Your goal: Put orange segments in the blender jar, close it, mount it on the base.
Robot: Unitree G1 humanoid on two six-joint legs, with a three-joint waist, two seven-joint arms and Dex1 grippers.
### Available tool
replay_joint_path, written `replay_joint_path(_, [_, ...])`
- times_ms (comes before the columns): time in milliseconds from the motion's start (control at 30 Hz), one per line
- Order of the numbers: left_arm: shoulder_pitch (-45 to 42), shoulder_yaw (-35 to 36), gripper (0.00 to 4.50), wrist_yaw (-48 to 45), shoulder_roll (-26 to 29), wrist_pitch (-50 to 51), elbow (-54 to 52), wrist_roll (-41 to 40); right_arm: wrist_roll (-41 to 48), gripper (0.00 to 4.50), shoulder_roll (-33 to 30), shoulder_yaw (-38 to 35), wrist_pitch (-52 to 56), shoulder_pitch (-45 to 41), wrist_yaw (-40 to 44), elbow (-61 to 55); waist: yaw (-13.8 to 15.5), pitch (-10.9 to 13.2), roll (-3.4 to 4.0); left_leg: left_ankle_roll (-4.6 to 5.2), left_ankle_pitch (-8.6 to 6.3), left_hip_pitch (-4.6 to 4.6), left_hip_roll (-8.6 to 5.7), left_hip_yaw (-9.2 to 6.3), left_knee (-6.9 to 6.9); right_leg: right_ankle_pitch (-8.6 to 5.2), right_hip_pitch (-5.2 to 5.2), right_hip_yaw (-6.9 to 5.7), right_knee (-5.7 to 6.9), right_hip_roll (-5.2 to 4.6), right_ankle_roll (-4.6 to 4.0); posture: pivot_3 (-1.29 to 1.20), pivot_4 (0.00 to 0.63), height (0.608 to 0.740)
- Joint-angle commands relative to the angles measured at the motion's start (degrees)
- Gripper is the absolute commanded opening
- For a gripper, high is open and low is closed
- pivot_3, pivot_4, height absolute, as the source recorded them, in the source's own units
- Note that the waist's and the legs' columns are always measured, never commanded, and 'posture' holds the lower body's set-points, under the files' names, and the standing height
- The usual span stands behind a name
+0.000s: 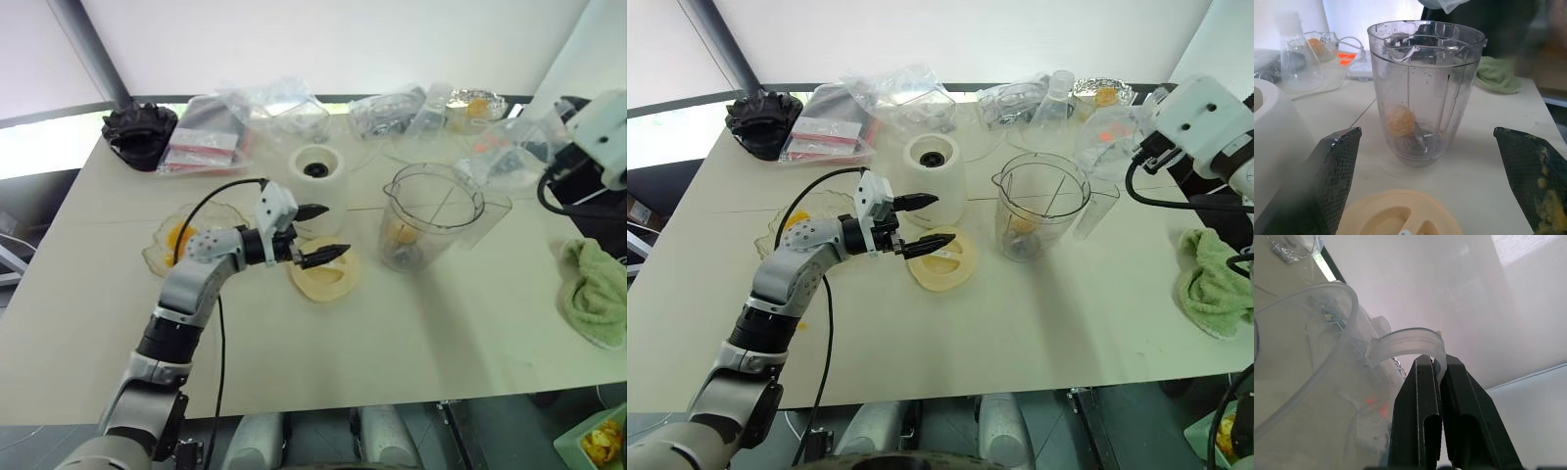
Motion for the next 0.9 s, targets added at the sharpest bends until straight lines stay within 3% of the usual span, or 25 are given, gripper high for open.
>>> replay_joint_path(33, [-0.77, 0.33, 4.5, 0.09, -0.29, -1.34, -0.62, 0.0, -0.97, 0.06, -1.41, -0.91, -1.53, -1.78, -0.14, -0.21, 0.0, 0.0, 0.0, 0.0, 0.0, 0.0, 0.0, 0.0, 0.0, 0.0, 0.0, 0.0, 0.0, 0.0, 0.0, 0.0, 0.15, 0.74])
replay_joint_path(367, [-0.8, 0.4, 4.5, 0.0, -0.29, -1.24, -0.66, 0.01, 0.66, 0.06, 0.84, -1.94, 0.89, -2.5, -0.67, 0.02, 0.0, 0.0, 0.0, 0.0, 0.0, 0.0, 0.0, -0.01, 0.0, 0.0, 0.0, 0.0, 0.0, 0.0, 0.0, 0.0, 0.15, 0.74])
replay_joint_path(567, [-1.2, 0.51, 4.5, -0.03, -0.25, -1.33, -0.09, 0.11, 6.05, 0.06, 5.64, -5.94, 10.73, -4.22, -2.86, -1.15, 0.03, 0.01, -0.02, 0.0, 0.0, 0.0, 0.0, -0.02, 0.0, 0.0, 0.0, 0.0, -0.01, -0.01, -0.01, 0.0, 0.15, 0.74])
replay_joint_path(700, [-1.46, 0.33, 4.5, -0.11, -0.22, -1.26, 0.06, 0.24, 10.21, 0.06, 9.86, -10.54, 22.46, -7.46, -7.47, -1.16, 0.06, 0.02, -0.01, 0.0, 0.0, -0.01, 0.0, -0.04, 0.0, 0.0, 0.0, 0.0, -0.01, -0.01, -0.01, 0.0, 0.15, 0.74])
replay_joint_path(900, [-1.55, 0.18, 4.5, -0.36, -0.05, -1.12, 0.17, 0.43, 13.14, 0.06, 14.81, -18.63, 31.61, -9.09, -15.67, 1.14, 0.21, 0.01, -0.01, 0.0, 0.0, -0.04, -0.01, -0.05, -0.01, 0.0, -0.01, -0.01, -0.03, -0.03, -0.01, 0.0, 0.15, 0.74])
